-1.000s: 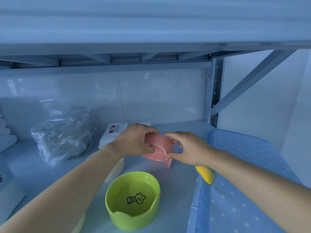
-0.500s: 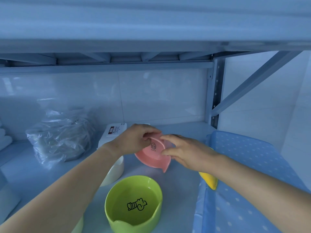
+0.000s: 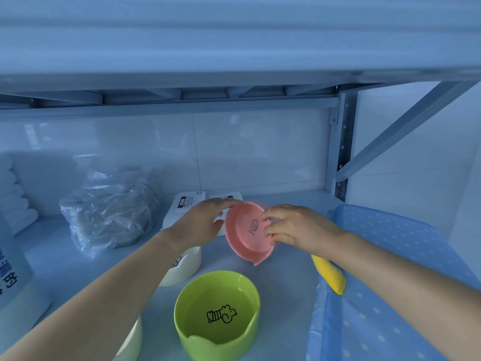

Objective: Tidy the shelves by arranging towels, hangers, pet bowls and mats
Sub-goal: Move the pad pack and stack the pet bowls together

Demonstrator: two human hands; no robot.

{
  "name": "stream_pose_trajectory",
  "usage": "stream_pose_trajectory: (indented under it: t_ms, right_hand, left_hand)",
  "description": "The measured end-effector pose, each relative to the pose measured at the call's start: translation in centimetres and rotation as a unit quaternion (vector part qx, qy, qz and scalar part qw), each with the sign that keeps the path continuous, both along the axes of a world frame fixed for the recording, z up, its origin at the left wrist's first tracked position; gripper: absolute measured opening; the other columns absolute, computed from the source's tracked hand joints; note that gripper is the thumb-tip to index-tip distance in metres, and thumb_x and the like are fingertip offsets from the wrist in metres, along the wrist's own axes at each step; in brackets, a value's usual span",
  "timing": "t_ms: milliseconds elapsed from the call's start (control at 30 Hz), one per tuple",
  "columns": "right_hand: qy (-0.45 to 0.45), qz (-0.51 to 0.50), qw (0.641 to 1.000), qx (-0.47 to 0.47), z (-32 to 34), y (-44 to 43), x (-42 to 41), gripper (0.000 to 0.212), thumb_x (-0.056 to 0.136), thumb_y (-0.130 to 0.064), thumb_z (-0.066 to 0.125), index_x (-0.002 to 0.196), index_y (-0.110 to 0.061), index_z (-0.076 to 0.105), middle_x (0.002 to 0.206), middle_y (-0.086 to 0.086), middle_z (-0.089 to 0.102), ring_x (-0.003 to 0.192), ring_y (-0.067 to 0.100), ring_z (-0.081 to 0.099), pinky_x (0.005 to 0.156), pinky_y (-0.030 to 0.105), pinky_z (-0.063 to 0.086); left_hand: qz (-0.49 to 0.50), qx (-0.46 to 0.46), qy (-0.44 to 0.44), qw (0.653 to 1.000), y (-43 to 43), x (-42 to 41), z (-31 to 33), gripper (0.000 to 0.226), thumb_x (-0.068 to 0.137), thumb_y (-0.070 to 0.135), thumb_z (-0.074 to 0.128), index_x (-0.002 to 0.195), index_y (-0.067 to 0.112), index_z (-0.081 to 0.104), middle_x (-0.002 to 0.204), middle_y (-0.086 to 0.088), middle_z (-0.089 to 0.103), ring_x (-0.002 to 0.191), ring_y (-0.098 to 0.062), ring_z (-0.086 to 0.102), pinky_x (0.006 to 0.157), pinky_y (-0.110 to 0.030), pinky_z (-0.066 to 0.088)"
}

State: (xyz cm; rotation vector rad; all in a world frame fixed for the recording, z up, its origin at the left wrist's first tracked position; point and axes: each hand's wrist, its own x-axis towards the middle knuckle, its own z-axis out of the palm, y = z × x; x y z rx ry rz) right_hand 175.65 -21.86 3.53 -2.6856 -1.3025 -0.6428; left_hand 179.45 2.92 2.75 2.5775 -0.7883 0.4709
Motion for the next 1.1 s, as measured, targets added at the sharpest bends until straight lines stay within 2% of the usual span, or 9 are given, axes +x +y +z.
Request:
stream_pose_trajectory:
  t_ms: [67,167,300,367,467,600,800,933,1100]
  right_hand:
    - [-0.006,0.021,1.000,0.011,-0.1,-0.1,0.2,0.014,0.085,-0.016,0.064,0.091,-0.007,0.073,0.105,0.008,0.069,0.102,0.022,0.061,0.086,0.030,0.048]
    - [0.052,-0.006,0.997,0.053,-0.7,-0.1,0.6,0.013,0.084,-0.020,0.066,0.087,-0.009,0.072,0.091,0.003,0.070,0.091,0.017,0.060,0.082,0.029,0.044]
    - [0.103,-0.030,0.987,0.123,-1.6,0.5,0.7,0.016,0.075,-0.028,0.075,0.074,-0.013,0.071,0.074,0.002,0.065,0.065,0.008,0.048,0.064,0.024,0.038]
    - [0.117,-0.045,0.982,0.140,-1.8,0.8,0.7,0.016,0.073,-0.030,0.078,0.073,-0.014,0.072,0.071,0.002,0.064,0.061,0.006,0.047,0.062,0.025,0.039]
    - [0.149,-0.060,0.979,0.129,-1.9,1.0,0.6,0.015,0.071,-0.030,0.079,0.075,-0.016,0.073,0.072,-0.001,0.066,0.063,0.005,0.052,0.062,0.023,0.041]
    - [0.170,-0.073,0.974,0.131,-1.9,0.8,0.6,0.017,0.070,-0.029,0.080,0.079,-0.016,0.074,0.075,-0.001,0.070,0.066,0.005,0.058,0.067,0.026,0.048]
    - [0.176,-0.083,0.979,0.067,-2.1,1.1,0.5,0.032,0.074,-0.027,0.076,0.105,-0.019,0.070,0.099,0.000,0.070,0.083,0.011,0.061,0.079,0.026,0.048]
    - [0.177,-0.081,0.978,0.071,-2.9,1.4,0.5,0.023,0.077,-0.024,0.073,0.100,-0.020,0.070,0.101,-0.002,0.069,0.089,0.011,0.060,0.082,0.026,0.047]
    - [0.183,-0.080,0.976,0.087,-3.3,1.5,0.8,0.015,0.075,-0.030,0.074,0.086,-0.022,0.068,0.088,-0.003,0.070,0.085,0.014,0.060,0.078,0.035,0.049]
  left_hand:
    - [-0.003,0.020,0.026,0.999,-0.1,-0.4,-0.4,0.054,0.086,-0.004,0.050,0.132,0.026,0.050,0.128,0.005,0.054,0.102,-0.008,0.053,0.077,0.006,0.030]
    - [-0.030,0.048,0.051,0.997,-1.0,-1.1,-1.2,0.034,0.090,0.009,0.056,0.123,0.017,0.059,0.122,-0.001,0.060,0.105,-0.014,0.057,0.084,-0.006,0.035]
    - [-0.067,0.037,0.087,0.993,-1.9,-2.3,-1.2,0.019,0.091,0.027,0.059,0.107,0.022,0.067,0.101,0.013,0.065,0.090,0.006,0.053,0.074,0.002,0.032]
    - [-0.068,0.045,0.107,0.991,-1.8,-2.5,-1.0,0.014,0.086,0.024,0.065,0.099,0.023,0.069,0.098,0.013,0.067,0.088,0.007,0.053,0.072,0.001,0.033]
    - [-0.054,0.092,0.096,0.990,-1.7,-2.6,-1.5,0.021,0.078,0.013,0.070,0.096,0.024,0.070,0.098,0.014,0.068,0.088,0.005,0.053,0.071,0.002,0.032]
    - [-0.050,0.084,0.064,0.993,-1.9,-2.7,-1.5,0.019,0.077,0.011,0.071,0.091,0.024,0.073,0.090,0.011,0.071,0.082,0.000,0.058,0.069,0.000,0.033]
    - [-0.032,0.102,0.066,0.992,-1.3,-3.2,-0.8,0.021,0.072,0.015,0.075,0.089,0.026,0.072,0.084,0.014,0.070,0.073,0.003,0.058,0.064,-0.008,0.039]
    - [-0.009,0.106,0.090,0.990,-1.2,-3.3,-1.1,0.033,0.068,0.025,0.080,0.098,0.026,0.068,0.077,0.020,0.060,0.067,0.012,0.054,0.061,0.001,0.035]
    - [-0.015,0.102,0.099,0.990,-0.6,-3.5,-1.3,0.015,0.072,0.031,0.076,0.084,0.023,0.073,0.074,0.016,0.064,0.073,0.006,0.058,0.061,-0.006,0.038]
